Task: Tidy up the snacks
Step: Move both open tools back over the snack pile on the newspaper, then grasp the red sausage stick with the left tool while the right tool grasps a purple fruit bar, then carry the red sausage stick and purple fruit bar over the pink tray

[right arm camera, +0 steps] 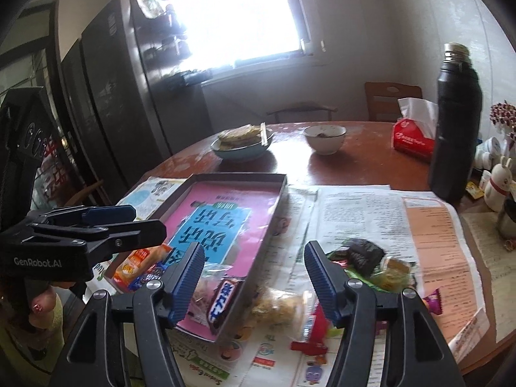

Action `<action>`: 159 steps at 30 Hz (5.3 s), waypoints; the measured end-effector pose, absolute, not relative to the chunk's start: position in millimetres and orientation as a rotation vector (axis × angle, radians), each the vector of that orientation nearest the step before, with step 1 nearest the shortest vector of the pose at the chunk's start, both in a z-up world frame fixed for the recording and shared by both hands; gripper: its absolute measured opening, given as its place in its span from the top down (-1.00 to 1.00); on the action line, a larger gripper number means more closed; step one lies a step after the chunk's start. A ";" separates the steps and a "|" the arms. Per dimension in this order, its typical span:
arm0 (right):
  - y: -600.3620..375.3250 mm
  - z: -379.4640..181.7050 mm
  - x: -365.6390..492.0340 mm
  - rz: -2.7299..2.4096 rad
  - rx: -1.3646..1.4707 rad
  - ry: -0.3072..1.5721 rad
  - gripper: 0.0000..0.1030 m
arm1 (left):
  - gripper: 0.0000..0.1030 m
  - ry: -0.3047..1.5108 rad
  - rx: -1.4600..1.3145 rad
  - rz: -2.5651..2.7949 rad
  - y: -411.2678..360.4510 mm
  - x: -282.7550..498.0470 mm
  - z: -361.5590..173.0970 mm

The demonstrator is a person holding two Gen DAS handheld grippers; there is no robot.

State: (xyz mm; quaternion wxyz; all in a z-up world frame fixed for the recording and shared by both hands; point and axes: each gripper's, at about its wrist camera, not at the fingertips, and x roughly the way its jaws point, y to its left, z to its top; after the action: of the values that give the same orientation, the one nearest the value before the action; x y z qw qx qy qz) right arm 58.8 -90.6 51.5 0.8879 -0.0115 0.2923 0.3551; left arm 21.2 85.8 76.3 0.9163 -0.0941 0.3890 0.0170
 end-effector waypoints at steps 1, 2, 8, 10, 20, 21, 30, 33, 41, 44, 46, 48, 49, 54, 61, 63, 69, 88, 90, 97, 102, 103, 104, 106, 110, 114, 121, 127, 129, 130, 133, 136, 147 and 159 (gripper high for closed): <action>-93.8 52.8 59.6 0.732 -0.019 0.604 -0.27 | -0.51 0.797 -0.191 0.027 82.5 22.8 78.1; -96.4 54.1 60.5 0.728 -0.014 0.601 -0.27 | -0.51 0.796 -0.188 0.021 80.1 24.3 79.7; -120.3 61.8 67.0 0.676 0.030 0.576 -0.33 | -0.51 0.795 -0.187 -0.009 69.0 34.5 85.3; -127.9 63.2 69.9 0.660 0.044 0.572 -0.34 | -0.51 0.797 -0.180 -0.016 65.1 38.5 85.6; -160.5 65.2 81.5 0.586 0.100 0.564 -0.34 | -0.51 0.841 -0.148 -0.063 44.0 51.6 74.6; -163.6 64.9 82.0 0.579 0.104 0.564 -0.34 | -0.51 0.847 -0.146 -0.069 41.5 53.8 73.2; -186.5 57.7 86.2 0.535 0.116 0.582 -0.34 | -0.51 0.922 -0.142 -0.132 17.7 80.5 56.2; -194.5 51.3 89.5 0.514 0.121 0.607 -0.34 | -0.51 0.953 -0.145 -0.151 11.6 90.2 48.1; -218.6 25.0 100.4 0.459 0.141 0.696 -0.34 | -0.50 1.061 -0.170 -0.177 2.1 116.0 18.9; -225.4 15.6 102.1 0.446 0.146 0.722 -0.34 | -0.51 1.098 -0.192 -0.183 1.1 124.9 8.2; -226.8 12.2 103.6 0.447 0.146 0.737 -0.34 | -0.45 1.117 -0.208 -0.190 0.0 130.2 2.3; -228.1 8.6 104.6 0.444 0.139 0.751 -0.34 | -0.35 1.135 -0.213 -0.190 -2.3 134.6 -2.6; -228.1 7.1 104.6 0.442 0.134 0.759 -0.34 | -0.30 1.138 -0.211 -0.192 -3.4 135.7 -3.8; -229.4 -9.7 112.6 0.414 0.114 0.838 -0.34 | -0.20 1.162 -0.204 -0.195 -8.3 142.3 -10.4; -223.9 -27.5 122.4 0.447 0.149 0.912 -0.34 | 0.03 1.196 -0.197 -0.188 -11.3 150.3 -22.2; -221.0 -32.4 126.6 0.452 0.156 0.930 -0.30 | 0.05 1.202 -0.197 -0.187 -11.9 152.1 -25.2; -215.4 -41.5 140.4 0.436 0.158 0.940 0.09 | 0.10 1.212 -0.193 -0.181 -13.9 156.1 -31.3; -196.0 -43.5 146.2 0.411 -0.060 0.854 0.60 | 0.53 1.218 -0.155 -0.163 -24.8 163.1 -40.2; -197.8 -41.5 143.5 0.429 -0.041 0.845 0.60 | 0.61 1.214 -0.156 -0.167 -25.0 162.6 -39.7; -207.6 -28.3 136.3 0.457 0.019 0.795 0.60 | 0.70 1.159 -0.183 -0.172 -19.1 153.5 -23.9; -214.0 -13.2 129.7 0.471 0.056 0.743 0.60 | 0.71 1.096 -0.212 -0.187 -15.6 144.4 -1.9; -214.6 -10.7 128.7 0.472 0.063 0.735 0.60 | 0.71 1.082 -0.223 -0.188 -14.3 142.1 2.8; -215.2 -7.9 127.6 0.474 0.066 0.727 0.60 | 0.71 1.072 -0.228 -0.192 -14.2 140.2 6.9; -215.6 -2.2 124.6 0.476 0.067 0.705 0.60 | 0.71 1.048 -0.235 -0.195 -13.6 136.6 15.0; -216.3 6.9 118.8 0.484 0.071 0.670 0.60 | 0.71 1.020 -0.241 -0.202 -10.8 129.7 26.6; -214.5 16.2 112.1 0.497 0.069 0.641 0.60 | 0.71 0.990 -0.247 -0.206 -7.5 123.0 38.0; -208.5 27.9 102.6 0.516 0.062 0.608 0.60 | 0.72 0.941 -0.260 -0.201 1.8 110.8 55.2; -197.2 35.7 96.2 0.546 0.046 0.588 0.60 | 0.72 0.893 -0.276 -0.189 13.5 99.7 69.5; -192.9 37.6 93.6 0.557 0.041 0.582 0.60 | 0.72 0.884 -0.281 -0.184 17.5 96.4 72.8; -190.4 38.7 92.0 0.564 0.038 0.579 0.60 | 0.72 0.877 -0.284 -0.183 19.6 94.2 75.0; -183.8 41.9 86.5 0.581 0.031 0.571 0.60 | 0.72 0.865 -0.287 -0.177 25.0 88.5 78.5; -177.1 44.7 82.4 0.597 0.023 0.565 0.60 | 0.72 0.860 -0.290 -0.169 31.5 82.6 79.8; -148.8 49.5 68.9 0.674 0.007 0.564 0.60 | 0.72 0.838 -0.321 -0.107 68.3 54.8 82.0; -93.5 56.6 55.7 0.855 0.001 0.582 0.60 | 0.72 0.809 -0.378 -0.019 115.3 21.0 81.8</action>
State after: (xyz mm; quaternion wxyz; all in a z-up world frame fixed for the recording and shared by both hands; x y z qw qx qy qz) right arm 55.7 -93.5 56.6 0.8692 0.0002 0.2782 0.4088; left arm 21.0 115.3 81.8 0.9019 -0.1830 0.3913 -0.0093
